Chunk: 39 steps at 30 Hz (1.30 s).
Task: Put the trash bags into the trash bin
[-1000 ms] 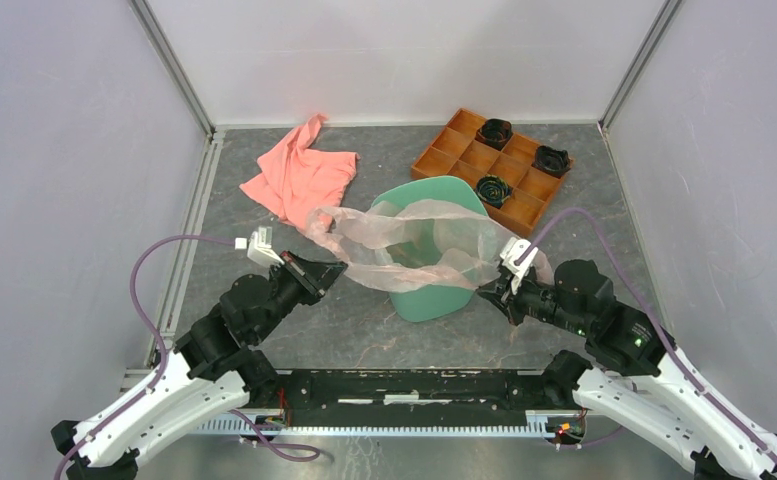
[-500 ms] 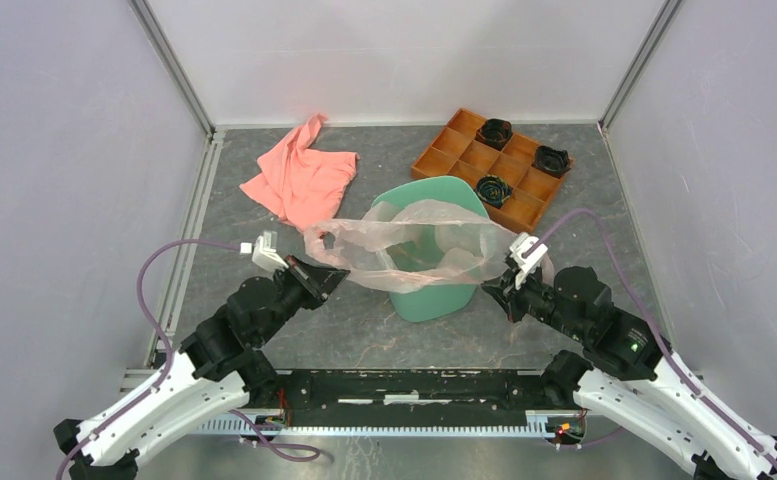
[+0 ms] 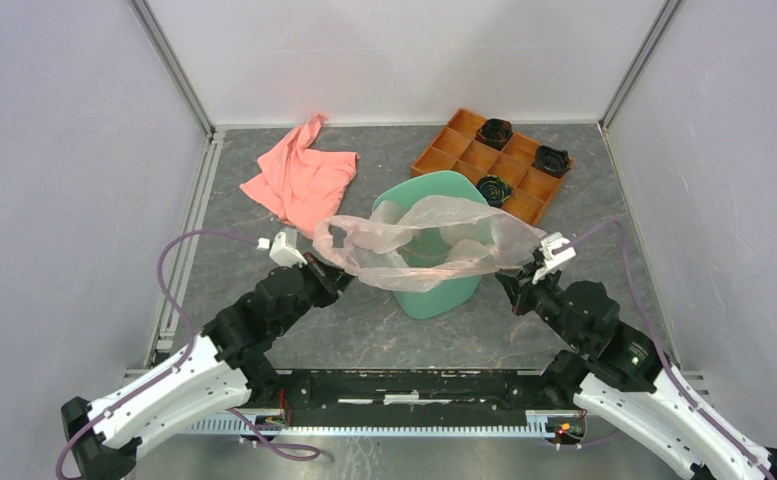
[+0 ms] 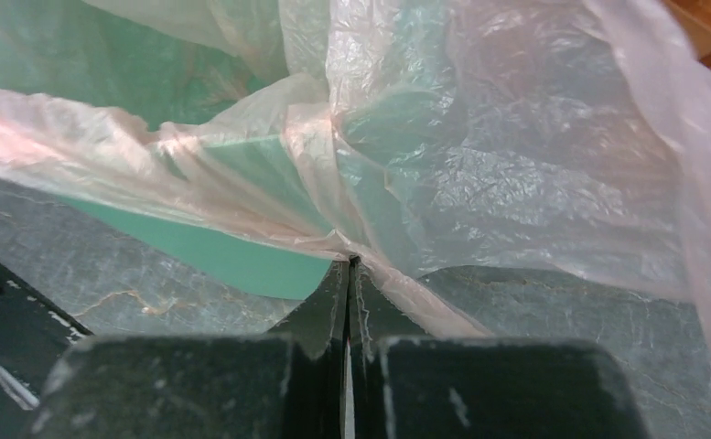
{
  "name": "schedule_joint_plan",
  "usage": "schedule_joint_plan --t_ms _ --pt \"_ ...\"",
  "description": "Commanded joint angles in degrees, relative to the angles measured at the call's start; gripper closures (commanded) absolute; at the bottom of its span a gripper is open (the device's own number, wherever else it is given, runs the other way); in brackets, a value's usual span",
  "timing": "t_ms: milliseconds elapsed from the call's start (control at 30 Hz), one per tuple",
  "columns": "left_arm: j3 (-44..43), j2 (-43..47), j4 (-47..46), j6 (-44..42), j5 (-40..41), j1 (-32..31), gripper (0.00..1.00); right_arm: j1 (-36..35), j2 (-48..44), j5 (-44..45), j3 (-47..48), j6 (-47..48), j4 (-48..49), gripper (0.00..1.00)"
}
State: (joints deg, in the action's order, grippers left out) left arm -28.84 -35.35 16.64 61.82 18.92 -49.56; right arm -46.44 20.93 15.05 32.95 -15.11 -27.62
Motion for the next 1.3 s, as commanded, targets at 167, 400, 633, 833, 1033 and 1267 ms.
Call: schedule_joint_plan --t_ms 167,400,633,833,1033,1267 --pt "-4.43 9.69 -0.54 -4.56 -6.10 0.25 0.81 0.13 -0.83 -7.52 5.87 0.64 -5.38 0.97" --pt "-13.79 6.14 8.38 -13.62 -8.91 0.25 0.00 0.18 0.04 -7.24 7.61 2.24 -5.60 0.99" --pt "-15.48 3.35 5.32 -14.04 -13.67 0.25 0.00 0.10 0.78 -7.87 9.29 3.12 -6.38 0.99" --pt "-21.12 9.60 19.36 -19.76 -6.60 0.25 0.00 0.11 1.95 -6.70 12.56 5.38 -6.89 0.99" --pt "-24.32 6.22 13.24 -22.51 -18.23 0.25 0.00 0.13 4.13 -7.53 13.90 7.66 -6.75 0.99" --pt "-27.90 -1.45 14.38 -23.22 -4.91 0.23 0.04 0.07 6.58 -9.26 14.47 8.66 -5.46 0.99"
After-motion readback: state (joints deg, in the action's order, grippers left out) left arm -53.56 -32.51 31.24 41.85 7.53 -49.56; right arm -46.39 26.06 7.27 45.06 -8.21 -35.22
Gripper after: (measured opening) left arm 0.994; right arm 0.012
